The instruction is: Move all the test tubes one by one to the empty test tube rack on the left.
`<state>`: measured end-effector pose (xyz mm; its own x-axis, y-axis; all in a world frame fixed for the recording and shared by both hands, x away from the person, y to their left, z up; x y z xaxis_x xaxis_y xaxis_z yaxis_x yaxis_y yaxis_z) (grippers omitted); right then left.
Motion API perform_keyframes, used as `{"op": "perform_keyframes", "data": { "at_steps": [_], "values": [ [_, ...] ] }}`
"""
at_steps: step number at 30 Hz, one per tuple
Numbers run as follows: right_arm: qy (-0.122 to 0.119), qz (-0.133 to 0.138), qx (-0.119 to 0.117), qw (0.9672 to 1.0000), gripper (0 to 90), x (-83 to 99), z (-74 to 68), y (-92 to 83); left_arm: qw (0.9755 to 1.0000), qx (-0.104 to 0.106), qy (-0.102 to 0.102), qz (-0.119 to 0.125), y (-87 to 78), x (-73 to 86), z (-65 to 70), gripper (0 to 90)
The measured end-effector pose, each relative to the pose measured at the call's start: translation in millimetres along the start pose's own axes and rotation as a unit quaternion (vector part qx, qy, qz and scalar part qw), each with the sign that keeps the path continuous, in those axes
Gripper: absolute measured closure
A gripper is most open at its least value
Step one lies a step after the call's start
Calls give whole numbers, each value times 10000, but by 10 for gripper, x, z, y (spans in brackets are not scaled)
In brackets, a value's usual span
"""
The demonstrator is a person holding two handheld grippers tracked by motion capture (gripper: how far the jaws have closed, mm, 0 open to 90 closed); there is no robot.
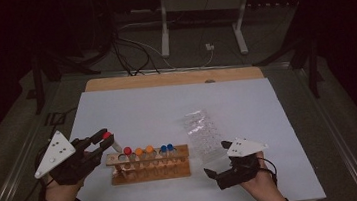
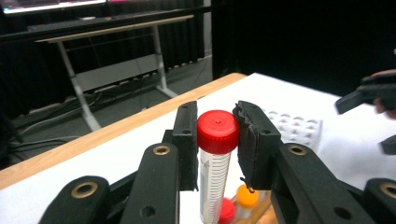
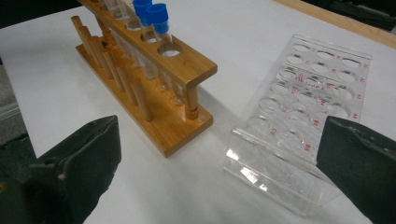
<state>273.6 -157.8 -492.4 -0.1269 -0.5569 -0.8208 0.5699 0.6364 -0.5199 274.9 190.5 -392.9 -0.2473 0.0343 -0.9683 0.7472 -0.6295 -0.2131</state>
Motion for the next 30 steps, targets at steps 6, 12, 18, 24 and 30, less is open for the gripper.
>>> {"op": "perform_keyframes", "data": {
  "at_steps": [6,12,18,24,30],
  "values": [
    [-27,-20,8,10000,0,9,3,-3,9995,-34,-270,-188,93,172,-136,718],
    [-15,-12,27,10000,0,12,16,-23,9989,-20,-305,-351,152,303,-141,718],
    [3,17,33,10000,0,15,24,-40,9975,-33,-361,-604,222,464,-145,718],
    [26,22,32,10000,0,19,29,-48,9950,-48,-521,-850,264,641,-208,717],
    [34,18,34,10000,0,23,33,-48,9927,-73,-490,-1098,323,764,-222,717]
  ]
}}
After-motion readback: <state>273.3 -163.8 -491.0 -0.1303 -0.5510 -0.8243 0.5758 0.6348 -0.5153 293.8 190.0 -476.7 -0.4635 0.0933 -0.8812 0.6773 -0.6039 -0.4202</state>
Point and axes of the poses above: each handheld gripper's, and its own axes: y roughly forward along the jaws, x roughly out of its underside, z roughly to its right, the point moved 6 cm from there along y, roughly forward along the jaws, and after that the axes turned 14 degrees about -y, right-handed, at the moved point
